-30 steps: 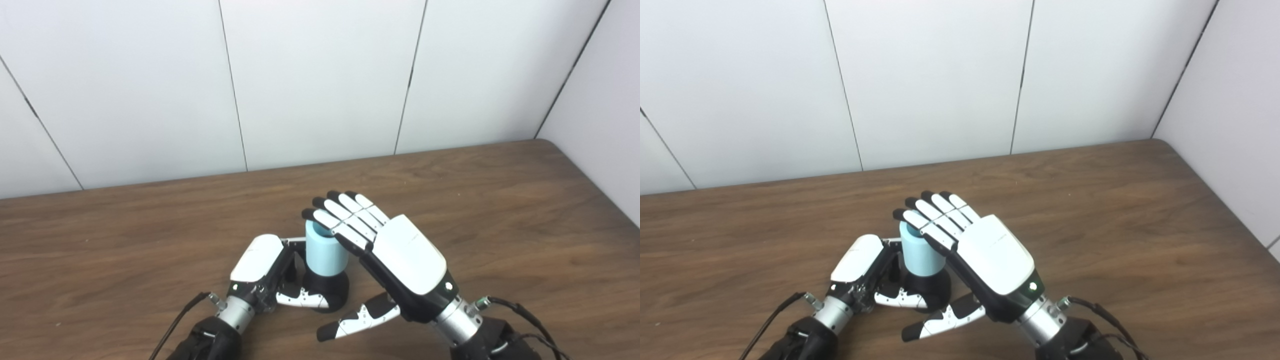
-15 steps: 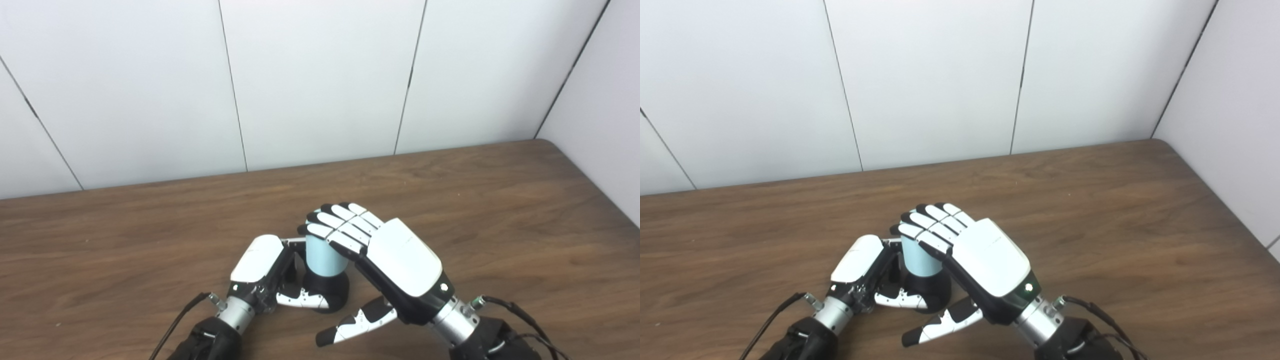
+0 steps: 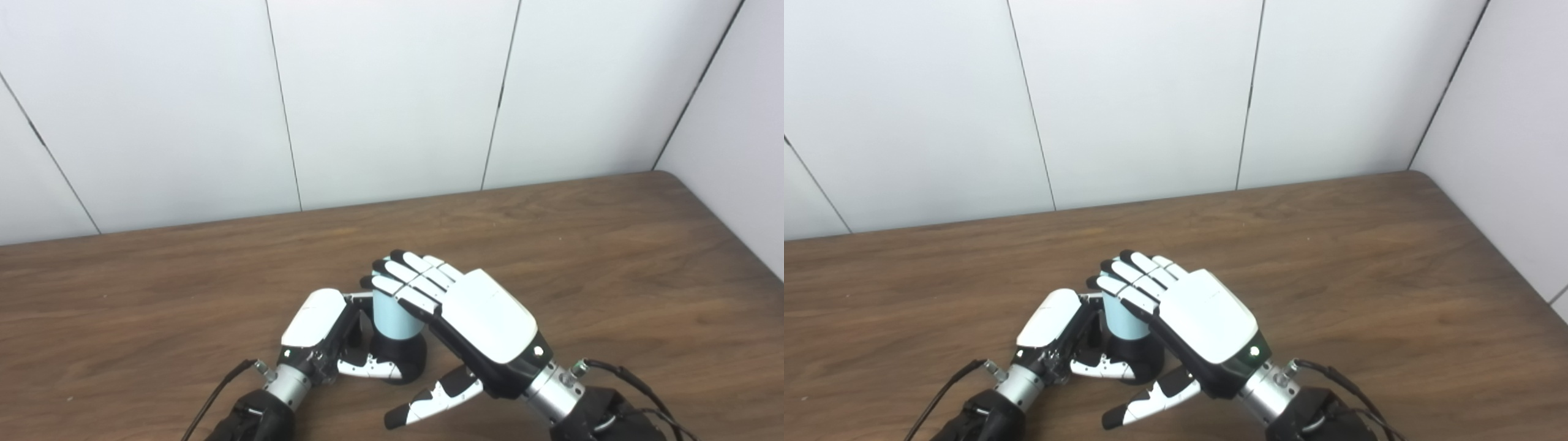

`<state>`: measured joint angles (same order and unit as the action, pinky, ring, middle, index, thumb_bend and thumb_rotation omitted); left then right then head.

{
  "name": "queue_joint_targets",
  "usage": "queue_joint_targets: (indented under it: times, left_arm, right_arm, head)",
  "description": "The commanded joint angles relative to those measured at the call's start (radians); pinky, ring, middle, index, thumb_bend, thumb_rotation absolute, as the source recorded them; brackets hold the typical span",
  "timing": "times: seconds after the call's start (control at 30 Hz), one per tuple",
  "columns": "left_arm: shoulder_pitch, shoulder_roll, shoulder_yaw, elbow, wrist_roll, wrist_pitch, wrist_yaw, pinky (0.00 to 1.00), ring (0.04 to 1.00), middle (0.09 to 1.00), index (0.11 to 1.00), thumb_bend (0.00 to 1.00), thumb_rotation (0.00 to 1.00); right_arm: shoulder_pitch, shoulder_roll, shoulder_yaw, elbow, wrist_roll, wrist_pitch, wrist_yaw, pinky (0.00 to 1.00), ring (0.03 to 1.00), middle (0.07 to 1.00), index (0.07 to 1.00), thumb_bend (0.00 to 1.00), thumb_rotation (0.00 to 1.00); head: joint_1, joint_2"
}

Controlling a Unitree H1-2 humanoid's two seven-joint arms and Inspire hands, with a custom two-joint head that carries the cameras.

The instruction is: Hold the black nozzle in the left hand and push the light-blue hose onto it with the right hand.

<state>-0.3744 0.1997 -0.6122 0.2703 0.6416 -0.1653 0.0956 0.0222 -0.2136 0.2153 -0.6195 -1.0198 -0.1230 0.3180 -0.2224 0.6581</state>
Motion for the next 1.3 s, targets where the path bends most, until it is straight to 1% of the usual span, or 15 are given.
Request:
queue_joint_targets:
  times: [0.0,0.1,0.23,0.33,0.47,0.57,0.67,0.83,1.0,1.07,1.2,1.27]
  left_arm:
    - [0.104,0.036,-0.056,0.077,0.048,0.088,-0.154,0.20,0.349,0.433,0.529,0.49,0.00]
    - [0.103,0.038,-0.056,0.082,0.046,0.078,-0.149,0.20,0.351,0.435,0.529,0.49,0.00]
    - [0.101,0.039,-0.057,0.081,0.051,0.079,-0.151,0.20,0.354,0.432,0.527,0.50,0.00]
    - [0.102,0.041,-0.056,0.075,0.046,0.086,-0.161,0.20,0.354,0.434,0.528,0.50,0.00]
    - [0.103,0.040,-0.055,0.077,0.046,0.081,-0.156,0.20,0.352,0.433,0.528,0.49,0.00]
    - [0.103,0.041,-0.055,0.072,0.045,0.087,-0.162,0.20,0.353,0.434,0.528,0.50,0.00]
    - [0.103,0.040,-0.055,0.077,0.044,0.082,-0.158,0.19,0.352,0.432,0.527,0.50,0.00]
    - [0.103,0.039,-0.055,0.078,0.045,0.082,-0.157,0.19,0.351,0.430,0.527,0.49,0.00]
    - [0.102,0.038,-0.055,0.081,0.049,0.077,-0.151,0.19,0.353,0.433,0.527,0.50,0.00]
    - [0.102,0.038,-0.054,0.084,0.050,0.077,-0.149,0.19,0.352,0.433,0.527,0.49,0.00]
    - [0.102,0.036,-0.053,0.084,0.048,0.079,-0.153,0.19,0.353,0.430,0.526,0.50,0.00]
    - [0.101,0.036,-0.055,0.083,0.049,0.082,-0.157,0.20,0.352,0.434,0.528,0.49,0.00]
  right_arm:
    - [0.037,-0.024,0.036,0.034,-0.033,0.007,0.088,0.86,0.947,0.945,0.890,0.85,0.81]
    - [0.055,-0.026,0.056,0.042,-0.057,0.006,0.096,0.85,0.956,0.949,0.905,0.85,0.84]
    - [0.074,-0.029,0.078,0.037,-0.077,0.009,0.111,0.90,0.996,0.984,0.939,0.83,0.87]
    - [0.082,-0.027,0.085,0.031,-0.078,0.014,0.114,0.91,1.000,0.985,0.944,0.82,0.87]
    - [0.099,-0.024,0.092,0.027,-0.102,0.010,0.100,0.92,1.000,0.997,0.952,0.82,0.87]
    - [0.118,-0.017,0.098,0.025,-0.149,0.005,0.078,0.90,1.000,1.000,0.982,0.76,0.91]
    - [0.128,-0.015,0.105,0.023,-0.178,0.003,0.076,0.92,1.000,1.000,0.999,0.71,0.95]
    - [0.134,-0.011,0.108,0.021,-0.187,0.006,0.078,0.95,1.000,1.000,1.000,0.68,0.94]
    - [0.131,-0.009,0.106,0.021,-0.176,0.004,0.066,0.93,1.000,1.000,0.999,0.68,0.93]
    - [0.128,-0.009,0.106,0.022,-0.167,0.002,0.060,0.92,1.000,1.000,0.981,0.69,0.91]
    - [0.123,-0.010,0.104,0.023,-0.143,-0.001,0.048,0.90,0.998,0.996,0.954,0.71,0.91]
    - [0.118,-0.011,0.102,0.022,-0.125,0.001,0.050,0.88,0.977,0.974,0.931,0.73,0.89]
  head:
    - [0.001,0.001]
    - [0.002,0.001]
    - [0.002,0.000]
    - [0.003,0.000]
    - [0.002,0.001]
    - [0.002,0.001]
    - [0.003,0.000]
    - [0.003,0.000]
    - [0.002,-0.001]
    - [0.002,-0.001]
    - [0.001,-0.002]
    - [0.002,-0.002]
